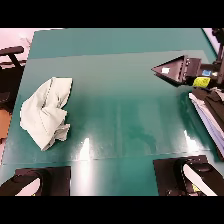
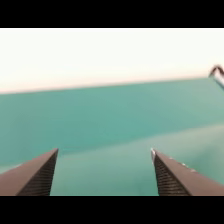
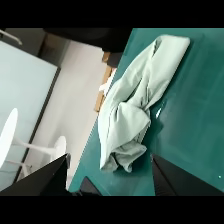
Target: Fold the shirts.
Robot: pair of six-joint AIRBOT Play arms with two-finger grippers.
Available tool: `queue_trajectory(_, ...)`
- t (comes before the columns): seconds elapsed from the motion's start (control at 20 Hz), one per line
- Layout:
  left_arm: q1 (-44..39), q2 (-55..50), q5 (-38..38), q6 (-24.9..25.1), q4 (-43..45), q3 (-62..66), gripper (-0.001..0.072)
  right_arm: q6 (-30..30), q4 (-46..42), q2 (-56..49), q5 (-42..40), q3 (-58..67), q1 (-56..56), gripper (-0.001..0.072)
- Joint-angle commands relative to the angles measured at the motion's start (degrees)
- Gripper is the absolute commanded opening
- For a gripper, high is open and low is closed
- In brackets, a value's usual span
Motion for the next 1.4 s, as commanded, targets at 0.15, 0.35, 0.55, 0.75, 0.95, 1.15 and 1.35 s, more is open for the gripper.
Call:
queue_trajectory(0.15, 0.0, 0.0, 2.4, -0.6, -2.0, 0.0, 0.0675, -0.1, -0.1, 2.2, -5.6, 0.0, 0.0, 0.0585)
queue_trajectory(0.35, 0.1, -0.5, -21.6, -14.4, 20.9, -0.1, 0.0676, -0.1, -0.1, -0.2, -1.5, 0.0, 0.0, 0.0585)
queue_trajectory(0.55, 0.1, -2.7, -36.3, -18.9, 45.1, -3.8, 0.0675, -0.2, -0.2, -3.8, 0.9, 0.0, 0.0, 0.0585)
queue_trajectory(0.75, 0.0, -2.8, -36.9, -20.0, 44.4, -7.6, 0.0672, -1.6, -0.2, -5.3, 2.9, 0.0, -2.4, 0.0585)
queue_trajectory(0.95, 0.0, -2.8, -41.8, -17.5, 44.4, -12.2, 0.0359, -1.7, -0.1, -5.2, 3.6, 0.0, -7.5, 0.0585)
queue_trajectory(1.15, 1.7, -2.9, -47.1, -19.3, 44.0, -21.2, 0.0716, -3.1, -0.2, -5.2, 6.3, 0.0, -12.2, 0.0585)
queue_trajectory(1.35, 15.6, -3.2, -47.7, -18.2, 32.0, -33.0, 0.0716, -3.9, -0.2, -5.2, 7.0, 0.0, -13.7, 0.0585)
